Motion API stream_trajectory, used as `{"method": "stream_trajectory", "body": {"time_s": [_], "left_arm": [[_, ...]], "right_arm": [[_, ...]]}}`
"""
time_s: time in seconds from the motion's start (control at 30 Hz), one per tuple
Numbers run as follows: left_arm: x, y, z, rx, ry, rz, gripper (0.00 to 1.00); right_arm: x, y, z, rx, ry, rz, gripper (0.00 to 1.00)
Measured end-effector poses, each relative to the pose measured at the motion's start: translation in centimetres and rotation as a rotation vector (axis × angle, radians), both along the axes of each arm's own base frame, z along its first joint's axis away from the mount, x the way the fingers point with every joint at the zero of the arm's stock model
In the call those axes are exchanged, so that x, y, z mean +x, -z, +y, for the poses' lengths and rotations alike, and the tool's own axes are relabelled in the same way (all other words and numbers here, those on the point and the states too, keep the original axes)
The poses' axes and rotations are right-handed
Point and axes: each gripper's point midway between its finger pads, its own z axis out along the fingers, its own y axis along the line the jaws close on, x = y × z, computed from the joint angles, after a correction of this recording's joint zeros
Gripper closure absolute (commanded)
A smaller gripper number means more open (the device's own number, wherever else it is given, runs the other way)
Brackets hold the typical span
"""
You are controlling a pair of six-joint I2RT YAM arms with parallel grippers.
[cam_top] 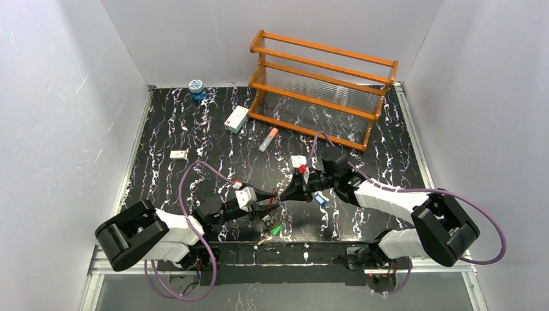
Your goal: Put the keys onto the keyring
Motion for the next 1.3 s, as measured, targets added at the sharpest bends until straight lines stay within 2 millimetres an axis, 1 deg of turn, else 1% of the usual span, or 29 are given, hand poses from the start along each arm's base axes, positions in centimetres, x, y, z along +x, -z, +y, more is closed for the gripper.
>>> {"method": "stream_trajectory", "body": {"time_s": [0.1,0.2,0.5,0.67,0.8,1.07,1.23,1.3], "left_arm": [[0.3,0.2,0.2,0.013,-0.018,-0.001,0.63],[0.5,0.7,0.4,0.036,-0.033,0.004,0.63],[0.6,2.5,0.9,0.107,-0.052,0.029,0.63],[0.7,3.1,0.7,0.132,-0.049,0.043,0.65],[0.8,3.5,0.3,0.147,-0.038,0.056,0.72],[0.6,4.4,-0.1,0.181,-0.01,0.084,0.8],[0.7,4.7,-0.4,0.193,-0.001,0.095,0.8],[0.7,5.0,-0.5,0.203,0.002,0.103,0.82]], "right_arm": [[0.4,0.4,-0.1,-0.04,0.012,-0.01,0.99],[0.7,1.2,-0.5,-0.104,0.031,-0.013,0.99],[0.5,4.2,-0.9,-0.308,0.07,0.014,0.99],[0.5,5.7,-0.5,-0.412,0.079,-0.003,0.99],[0.2,5.9,0.1,-0.446,0.074,-0.016,0.99],[0.3,5.9,0.1,-0.449,0.081,-0.017,0.99],[0.3,5.7,0.1,-0.446,0.084,-0.021,0.99],[0.3,5.7,0.1,-0.444,0.084,-0.022,0.99]]}}
